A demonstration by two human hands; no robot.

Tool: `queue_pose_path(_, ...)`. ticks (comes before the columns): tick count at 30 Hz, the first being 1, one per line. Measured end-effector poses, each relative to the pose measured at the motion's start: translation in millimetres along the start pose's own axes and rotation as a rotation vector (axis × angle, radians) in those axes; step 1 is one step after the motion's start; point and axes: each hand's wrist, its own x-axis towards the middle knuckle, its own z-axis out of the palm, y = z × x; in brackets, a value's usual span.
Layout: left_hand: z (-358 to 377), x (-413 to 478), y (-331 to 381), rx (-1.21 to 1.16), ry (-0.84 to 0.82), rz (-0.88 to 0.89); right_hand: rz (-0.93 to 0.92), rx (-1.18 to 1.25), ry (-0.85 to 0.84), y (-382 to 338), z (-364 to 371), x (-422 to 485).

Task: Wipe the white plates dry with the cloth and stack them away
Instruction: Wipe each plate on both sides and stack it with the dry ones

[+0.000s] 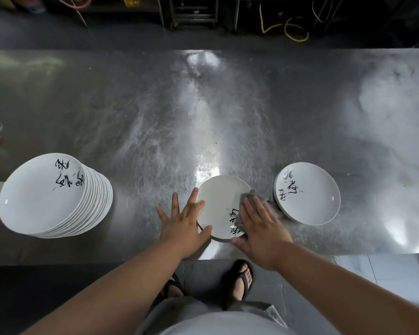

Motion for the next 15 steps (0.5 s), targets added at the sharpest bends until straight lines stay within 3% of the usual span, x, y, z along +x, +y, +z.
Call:
queue_pose_path(5,-5.1,1.3,-1.5,0.003,-0.048,0.012,-0.273,-0.016,0.008,-20.7,23.4,-13.4)
queue_pose_path(12,-13.5,2.0,-3.4,0.059,-0.105,0.049,-0.154,-0.153,0.041,29.4,-21.6,36.3)
queue_pose_path(15,-14.8,1.8,-6.0,0.087,-0.116,0.067,-0.246,-0.221,0.036,7.2,-34.2,68.8)
